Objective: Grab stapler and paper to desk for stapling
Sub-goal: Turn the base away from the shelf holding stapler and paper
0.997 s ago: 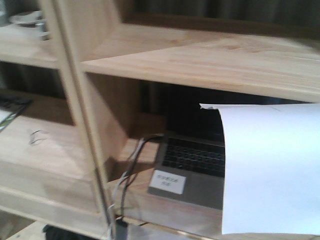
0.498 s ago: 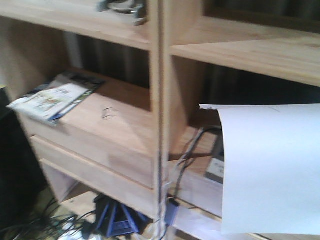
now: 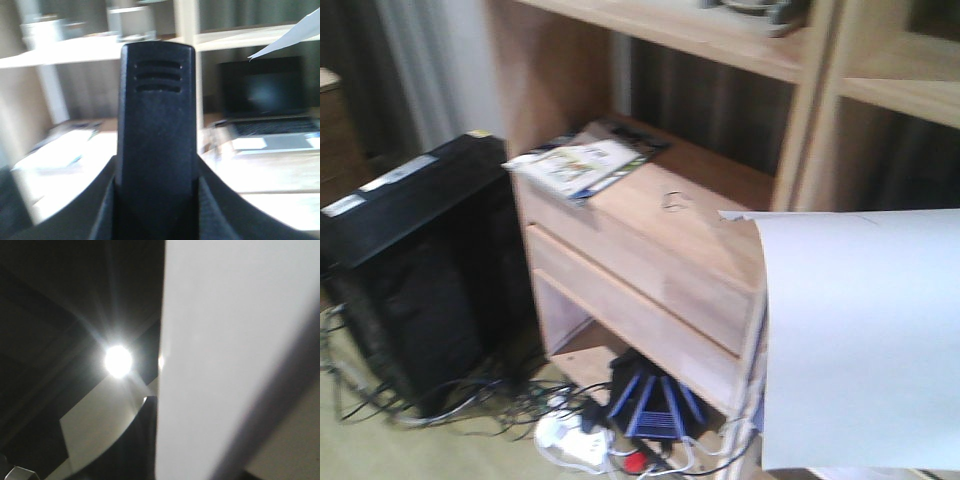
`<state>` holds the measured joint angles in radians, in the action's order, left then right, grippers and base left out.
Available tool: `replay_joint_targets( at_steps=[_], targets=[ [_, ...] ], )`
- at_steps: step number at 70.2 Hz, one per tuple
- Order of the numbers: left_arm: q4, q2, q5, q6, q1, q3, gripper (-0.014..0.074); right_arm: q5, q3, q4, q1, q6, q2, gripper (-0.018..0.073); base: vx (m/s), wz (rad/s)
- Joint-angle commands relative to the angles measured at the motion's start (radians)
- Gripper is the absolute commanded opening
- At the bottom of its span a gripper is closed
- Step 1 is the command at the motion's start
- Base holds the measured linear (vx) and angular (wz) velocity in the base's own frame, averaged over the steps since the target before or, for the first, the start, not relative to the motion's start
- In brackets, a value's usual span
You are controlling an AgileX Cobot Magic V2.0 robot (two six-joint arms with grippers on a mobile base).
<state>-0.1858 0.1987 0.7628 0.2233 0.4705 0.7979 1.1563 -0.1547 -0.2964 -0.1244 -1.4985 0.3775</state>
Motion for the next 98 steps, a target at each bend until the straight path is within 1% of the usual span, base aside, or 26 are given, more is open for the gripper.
replay_joint_targets(
  at_steps=[1,52,98],
  targets=[
    [-0.016,0.010,-0.119,0.000,0.000,0.026,-0.0007,0.040,-0.026,0.008,0.008,0.005,0.006,-0.0006,-0.13,0.51],
    [-0.016,0.010,-0.119,0.000,0.000,0.026,-0.0007,0.040,-0.026,0.008,0.008,0.005,0.006,-0.0006,-0.10,0.40],
    [-0.016,0.010,-0.119,0.000,0.000,0.026,-0.0007,0.040,-0.026,0.008,0.008,0.005,0.006,-0.0006,-0.03,0.38]
  ],
)
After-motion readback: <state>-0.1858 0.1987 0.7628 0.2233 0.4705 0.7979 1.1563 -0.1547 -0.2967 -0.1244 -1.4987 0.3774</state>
